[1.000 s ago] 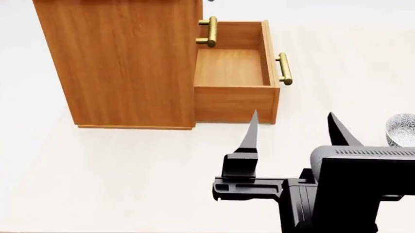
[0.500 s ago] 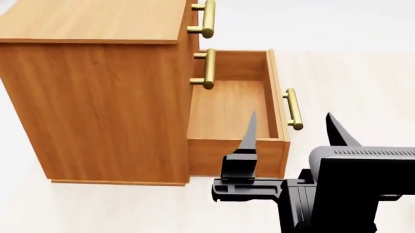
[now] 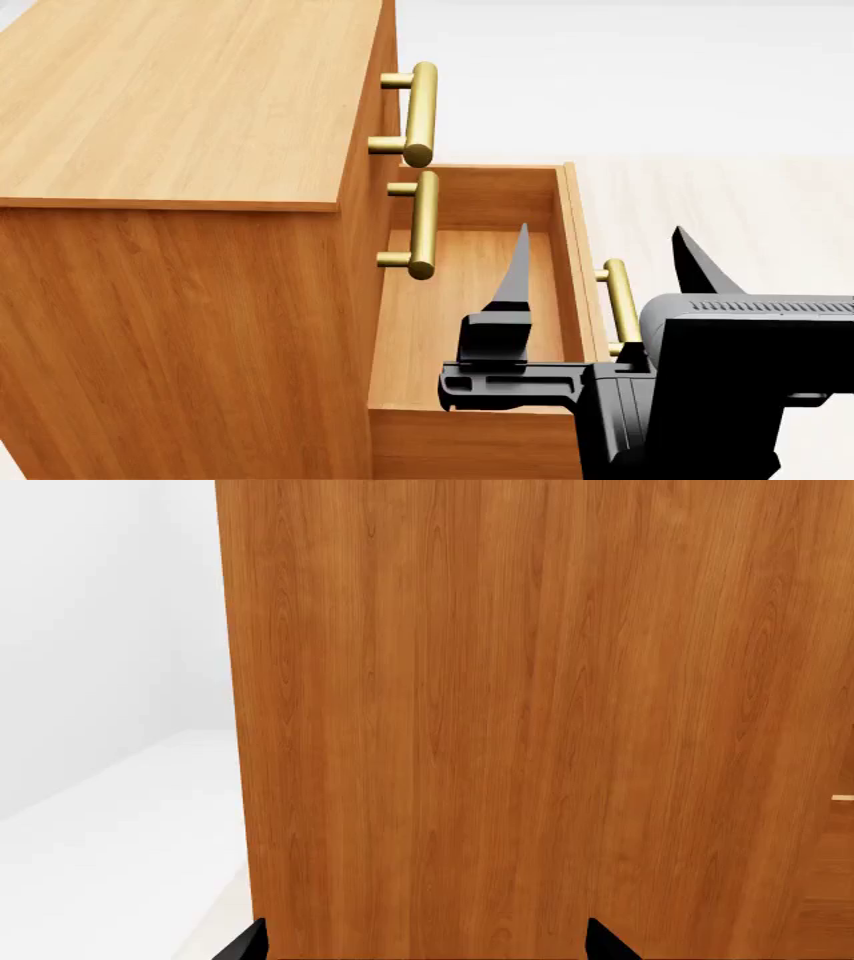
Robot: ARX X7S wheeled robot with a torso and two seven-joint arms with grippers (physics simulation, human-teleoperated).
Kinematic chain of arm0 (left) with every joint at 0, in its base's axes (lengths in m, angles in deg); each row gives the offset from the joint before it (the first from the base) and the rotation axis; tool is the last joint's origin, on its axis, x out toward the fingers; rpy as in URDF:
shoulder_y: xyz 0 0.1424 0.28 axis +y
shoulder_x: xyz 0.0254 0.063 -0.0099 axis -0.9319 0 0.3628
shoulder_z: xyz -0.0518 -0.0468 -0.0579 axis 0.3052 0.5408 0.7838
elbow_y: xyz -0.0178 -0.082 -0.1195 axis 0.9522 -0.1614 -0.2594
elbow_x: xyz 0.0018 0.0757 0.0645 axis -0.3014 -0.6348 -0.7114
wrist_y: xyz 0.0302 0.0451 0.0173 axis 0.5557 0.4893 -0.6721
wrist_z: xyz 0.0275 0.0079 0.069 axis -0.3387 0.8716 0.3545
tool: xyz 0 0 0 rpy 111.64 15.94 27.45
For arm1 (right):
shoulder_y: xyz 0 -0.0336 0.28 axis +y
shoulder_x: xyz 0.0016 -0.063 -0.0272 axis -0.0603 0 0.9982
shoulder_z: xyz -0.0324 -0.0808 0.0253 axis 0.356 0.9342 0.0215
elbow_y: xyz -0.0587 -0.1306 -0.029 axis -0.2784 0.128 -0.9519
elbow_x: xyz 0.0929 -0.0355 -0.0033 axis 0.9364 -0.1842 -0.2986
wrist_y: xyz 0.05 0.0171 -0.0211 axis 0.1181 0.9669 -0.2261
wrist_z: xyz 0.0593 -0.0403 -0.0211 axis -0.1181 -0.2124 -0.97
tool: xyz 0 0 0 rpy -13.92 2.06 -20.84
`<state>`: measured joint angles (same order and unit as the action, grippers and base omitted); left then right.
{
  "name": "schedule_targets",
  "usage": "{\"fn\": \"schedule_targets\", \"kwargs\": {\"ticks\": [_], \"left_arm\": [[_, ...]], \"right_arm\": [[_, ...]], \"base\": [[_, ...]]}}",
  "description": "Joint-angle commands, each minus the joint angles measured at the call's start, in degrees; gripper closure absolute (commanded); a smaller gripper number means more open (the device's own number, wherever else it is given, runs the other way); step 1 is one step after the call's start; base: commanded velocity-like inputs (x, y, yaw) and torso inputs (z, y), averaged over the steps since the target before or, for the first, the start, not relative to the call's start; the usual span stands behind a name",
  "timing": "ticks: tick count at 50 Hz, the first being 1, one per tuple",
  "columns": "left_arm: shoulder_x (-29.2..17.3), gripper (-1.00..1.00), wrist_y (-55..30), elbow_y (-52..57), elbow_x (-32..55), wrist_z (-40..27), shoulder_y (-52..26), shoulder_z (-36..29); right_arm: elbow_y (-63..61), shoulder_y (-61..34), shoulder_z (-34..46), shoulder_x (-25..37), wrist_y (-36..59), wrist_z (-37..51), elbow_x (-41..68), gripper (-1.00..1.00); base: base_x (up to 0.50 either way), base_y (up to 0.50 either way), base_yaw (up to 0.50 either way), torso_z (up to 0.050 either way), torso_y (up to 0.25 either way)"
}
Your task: Put the bowl in the bottom drawer of the cabinet and close it.
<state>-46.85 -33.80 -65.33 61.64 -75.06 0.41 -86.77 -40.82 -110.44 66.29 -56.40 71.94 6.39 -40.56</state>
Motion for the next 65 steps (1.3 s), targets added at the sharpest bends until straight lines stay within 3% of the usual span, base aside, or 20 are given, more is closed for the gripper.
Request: {"fn": "schedule_targets", "kwargs": {"ticks": [1, 11, 25, 65], "left_arm": [[-0.38, -1.00, 0.48, -0.41, 0.27, -0.35, -0.03, -0.39], [-0.74, -1.00, 0.61, -0.42, 0.39, -0.78, -0.04, -0.73], [-1.22, -1.00, 0.56, -0.26, 0.74, -1.33, -0.09, -1.15], [-2.09, -1.00, 0.69, -0.41, 0.97, -2.47, -0.30, -2.00]], "right_arm": [[0.57, -0.16, 0.28, 0.45, -0.49, 0.14, 0.34, -1.00], [1.43, 0.02, 0.33, 0.50, -1.40, 0.33, 0.42, -1.00], [8.18, -5.26, 2.56, 2.07, 5.31, 2.13, 0.46, -1.00], [32.64, -13.76, 4.24, 2.31, 6.01, -1.36, 0.33, -1.00]], "base": [[0.50, 0.00, 0.00, 0.000, 0.000], [0.50, 0.00, 0.00, 0.000, 0.000], [0.00, 0.00, 0.00, 0.000, 0.000], [0.00, 0.00, 0.00, 0.000, 0.000]]}}
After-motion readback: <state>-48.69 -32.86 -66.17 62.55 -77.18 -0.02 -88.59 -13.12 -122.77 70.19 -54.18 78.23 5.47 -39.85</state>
